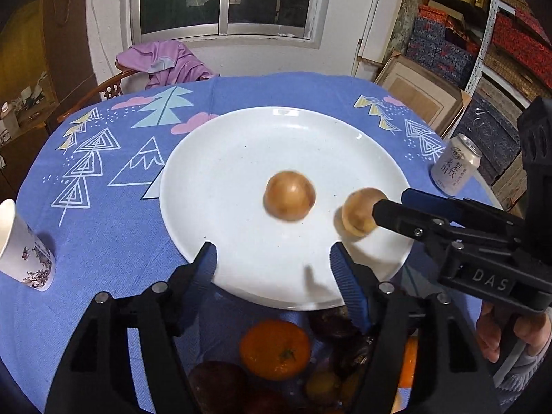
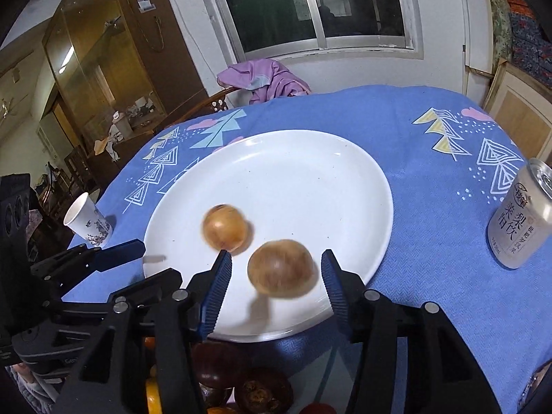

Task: Organize fruits
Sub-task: 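Carry both fruits over the white plate and open both tools to release them, then grasp the dark purple fruit with the left tool while the right tool grasps a red cherry tomato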

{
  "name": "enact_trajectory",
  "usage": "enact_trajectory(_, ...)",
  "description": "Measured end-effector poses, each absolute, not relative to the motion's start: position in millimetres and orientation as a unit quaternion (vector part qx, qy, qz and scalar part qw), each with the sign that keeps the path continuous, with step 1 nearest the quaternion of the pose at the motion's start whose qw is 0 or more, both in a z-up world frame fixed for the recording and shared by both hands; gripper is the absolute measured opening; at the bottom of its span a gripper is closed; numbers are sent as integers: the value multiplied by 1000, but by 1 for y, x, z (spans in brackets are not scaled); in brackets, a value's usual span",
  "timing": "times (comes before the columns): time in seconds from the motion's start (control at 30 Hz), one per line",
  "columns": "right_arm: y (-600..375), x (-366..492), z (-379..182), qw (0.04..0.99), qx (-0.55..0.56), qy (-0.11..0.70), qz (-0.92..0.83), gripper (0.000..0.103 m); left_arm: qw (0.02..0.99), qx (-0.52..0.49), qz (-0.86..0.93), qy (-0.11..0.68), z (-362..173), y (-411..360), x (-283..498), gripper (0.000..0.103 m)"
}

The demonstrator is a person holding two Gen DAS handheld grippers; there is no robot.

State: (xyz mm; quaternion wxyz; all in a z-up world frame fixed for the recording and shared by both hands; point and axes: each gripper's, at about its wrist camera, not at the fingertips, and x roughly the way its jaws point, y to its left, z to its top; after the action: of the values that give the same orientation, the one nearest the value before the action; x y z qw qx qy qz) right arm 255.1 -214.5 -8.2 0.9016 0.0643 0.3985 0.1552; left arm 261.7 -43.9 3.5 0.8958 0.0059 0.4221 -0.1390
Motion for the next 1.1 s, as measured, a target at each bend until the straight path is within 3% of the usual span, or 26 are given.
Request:
enact_trajectory(0.17, -228, 222, 22, 912, 89, 363, 169, 57, 908, -14, -128, 399, 27, -23, 237, 67)
enact_trajectory(0.23, -236, 200, 36, 920, 94, 340, 168, 67, 917, -21, -113, 382, 39, -8, 216, 72)
enact_trajectory(0.27, -239, 189, 40, 925, 98, 328, 166, 72, 921, -24, -103, 374, 42, -1, 206, 80)
enact_trajectory(0.33, -246, 167, 43, 930, 100, 313, 164, 73, 929, -26, -80, 361, 45, 13, 184, 85)
enact_trajectory(0.6, -262, 117, 18, 932, 105, 311, 157, 79, 930, -18, -39, 365, 4, 36, 116, 85)
enact_trajectory(0.83, -273, 118, 22, 933, 127, 301, 148, 83, 954, 73, -86, 279, 17, -15, 82, 85)
enact_trajectory(0.97, -274, 116, 24, 936, 126, 295, 144, 87, 948, 99, -96, 285, 12, -34, 84, 85)
enact_trajectory(1.1, -270, 117, 23, 936, 117, 298, 146, 87, 941, 93, -95, 312, 1, -36, 98, 75)
